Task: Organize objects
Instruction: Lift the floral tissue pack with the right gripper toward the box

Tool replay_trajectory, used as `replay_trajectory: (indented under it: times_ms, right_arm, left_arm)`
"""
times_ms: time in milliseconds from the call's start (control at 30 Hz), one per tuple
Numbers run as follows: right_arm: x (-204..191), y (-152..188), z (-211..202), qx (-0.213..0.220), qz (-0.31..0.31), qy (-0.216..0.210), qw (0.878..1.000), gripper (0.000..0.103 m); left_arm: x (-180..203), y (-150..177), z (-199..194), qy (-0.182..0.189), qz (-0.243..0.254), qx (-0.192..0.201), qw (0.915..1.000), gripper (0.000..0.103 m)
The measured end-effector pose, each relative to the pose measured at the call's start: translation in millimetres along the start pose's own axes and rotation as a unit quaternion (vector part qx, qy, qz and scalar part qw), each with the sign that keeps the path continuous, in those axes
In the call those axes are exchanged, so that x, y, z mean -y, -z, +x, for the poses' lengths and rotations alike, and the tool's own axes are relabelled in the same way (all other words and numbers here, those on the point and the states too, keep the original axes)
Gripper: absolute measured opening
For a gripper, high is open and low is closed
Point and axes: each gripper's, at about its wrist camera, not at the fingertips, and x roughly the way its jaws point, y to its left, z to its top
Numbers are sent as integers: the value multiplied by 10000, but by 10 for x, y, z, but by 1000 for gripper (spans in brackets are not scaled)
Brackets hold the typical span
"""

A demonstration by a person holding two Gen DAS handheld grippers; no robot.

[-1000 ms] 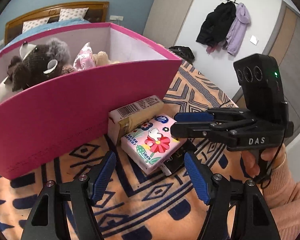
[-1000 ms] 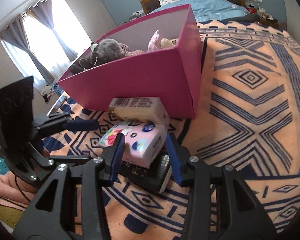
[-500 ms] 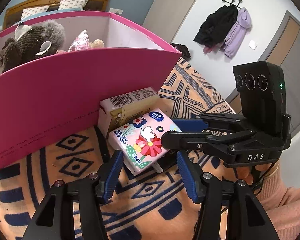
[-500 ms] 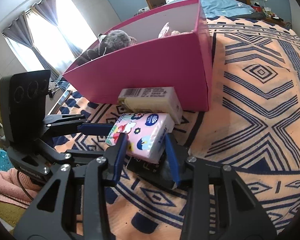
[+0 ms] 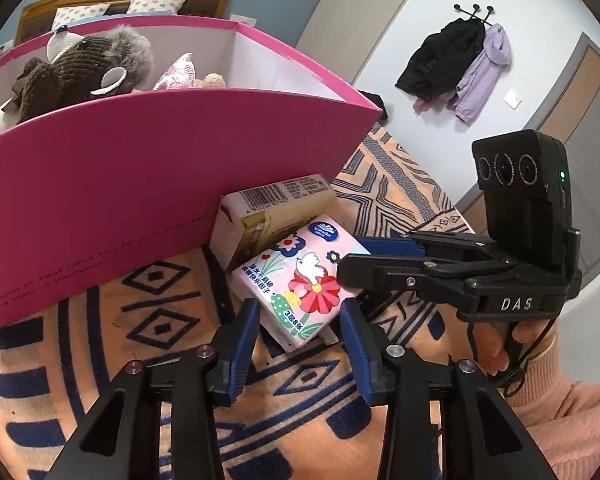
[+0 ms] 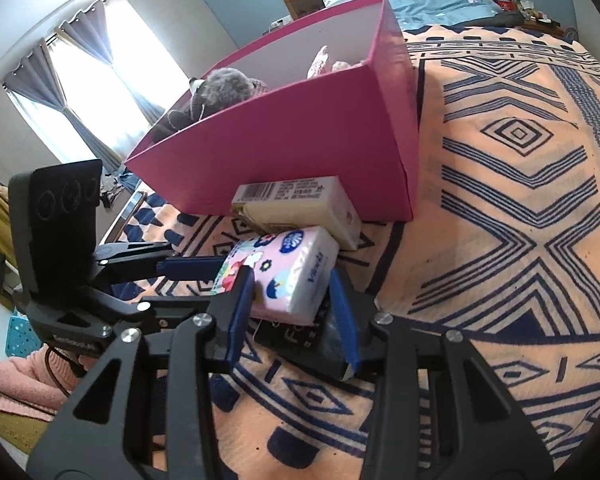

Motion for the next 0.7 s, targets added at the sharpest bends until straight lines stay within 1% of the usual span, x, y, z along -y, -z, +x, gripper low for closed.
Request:
replay_trajectory:
  times_ms: [33,233,467,700]
  right_arm:
    - [-12,5,6,-11,-45,54,10000,36]
    - [-49,39,-55,45,-79,64,9999,35]
    - [-151,67,-145,142,-223,135,9996,35]
    - [-225,39,-275,340,-315,145,9988,35]
  left_arm:
    - [-1,2,-3,20,-17,3,10000,41]
    - [51,20,-65,87,-10,64,9999,41]
    - [185,-14,-180,3,169,241,9996,41]
    - [289,-75,-288,-45,317,405,9987,41]
